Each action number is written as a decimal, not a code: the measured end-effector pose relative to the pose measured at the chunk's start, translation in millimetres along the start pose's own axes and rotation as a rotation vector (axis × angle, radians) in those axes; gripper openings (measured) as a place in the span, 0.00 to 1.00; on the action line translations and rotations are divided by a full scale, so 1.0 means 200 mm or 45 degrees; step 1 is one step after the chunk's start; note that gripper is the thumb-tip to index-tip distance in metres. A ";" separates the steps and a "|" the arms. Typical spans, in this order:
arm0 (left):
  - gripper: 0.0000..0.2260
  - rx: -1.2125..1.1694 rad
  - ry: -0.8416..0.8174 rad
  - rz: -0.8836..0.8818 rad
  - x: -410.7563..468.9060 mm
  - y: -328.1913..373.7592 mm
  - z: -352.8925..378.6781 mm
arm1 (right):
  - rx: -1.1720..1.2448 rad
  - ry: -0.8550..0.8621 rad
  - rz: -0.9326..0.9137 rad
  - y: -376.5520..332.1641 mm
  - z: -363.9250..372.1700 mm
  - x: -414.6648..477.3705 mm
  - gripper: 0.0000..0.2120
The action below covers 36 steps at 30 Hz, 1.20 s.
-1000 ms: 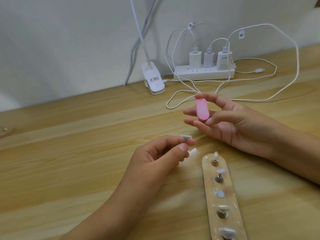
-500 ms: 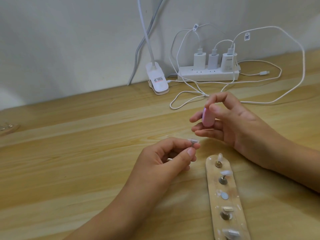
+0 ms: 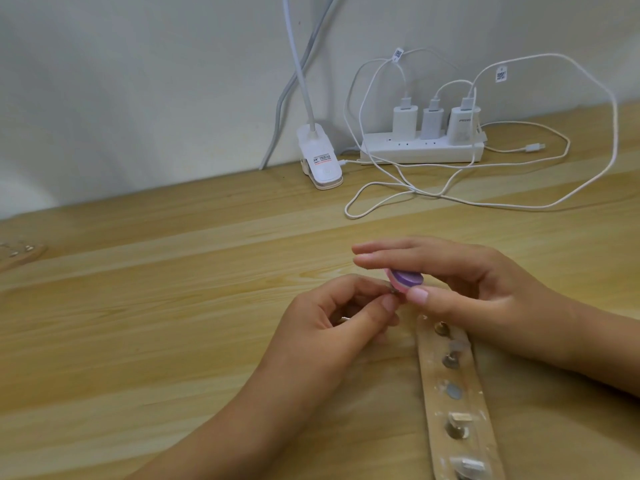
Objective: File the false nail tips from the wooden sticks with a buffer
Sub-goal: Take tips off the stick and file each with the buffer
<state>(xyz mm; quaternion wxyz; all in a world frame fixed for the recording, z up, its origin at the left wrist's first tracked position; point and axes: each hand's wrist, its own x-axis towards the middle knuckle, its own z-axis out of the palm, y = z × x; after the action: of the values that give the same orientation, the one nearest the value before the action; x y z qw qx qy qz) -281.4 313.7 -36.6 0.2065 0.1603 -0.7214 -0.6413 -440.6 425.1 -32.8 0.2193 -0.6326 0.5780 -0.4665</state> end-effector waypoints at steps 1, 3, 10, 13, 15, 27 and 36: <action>0.08 -0.012 0.003 -0.006 0.00 0.00 0.00 | -0.004 0.012 -0.004 0.00 0.00 0.00 0.16; 0.08 -0.060 0.009 -0.022 0.00 0.00 0.00 | -0.021 0.049 -0.035 0.00 0.01 0.00 0.18; 0.05 -0.108 0.010 -0.011 0.00 -0.01 0.00 | -0.065 0.189 -0.041 0.02 0.02 0.00 0.21; 0.07 -0.072 -0.023 0.012 -0.01 -0.01 0.00 | -0.156 0.219 -0.134 0.01 0.02 0.01 0.20; 0.08 -0.058 -0.023 0.033 -0.01 -0.01 0.00 | -0.175 0.241 -0.149 0.02 0.03 0.01 0.20; 0.07 -0.034 -0.020 0.074 -0.01 0.00 0.01 | 0.000 0.330 -0.216 0.01 0.03 0.01 0.13; 0.06 -0.022 -0.022 0.057 -0.01 -0.02 0.00 | -0.167 0.294 -0.258 0.00 0.06 0.01 0.12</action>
<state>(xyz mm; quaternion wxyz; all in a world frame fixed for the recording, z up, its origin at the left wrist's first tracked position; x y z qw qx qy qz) -279.8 314.6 -41.0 0.2159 0.1366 -0.7211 -0.6441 -431.7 419.7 -37.9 0.0613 -0.6429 0.5618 -0.5170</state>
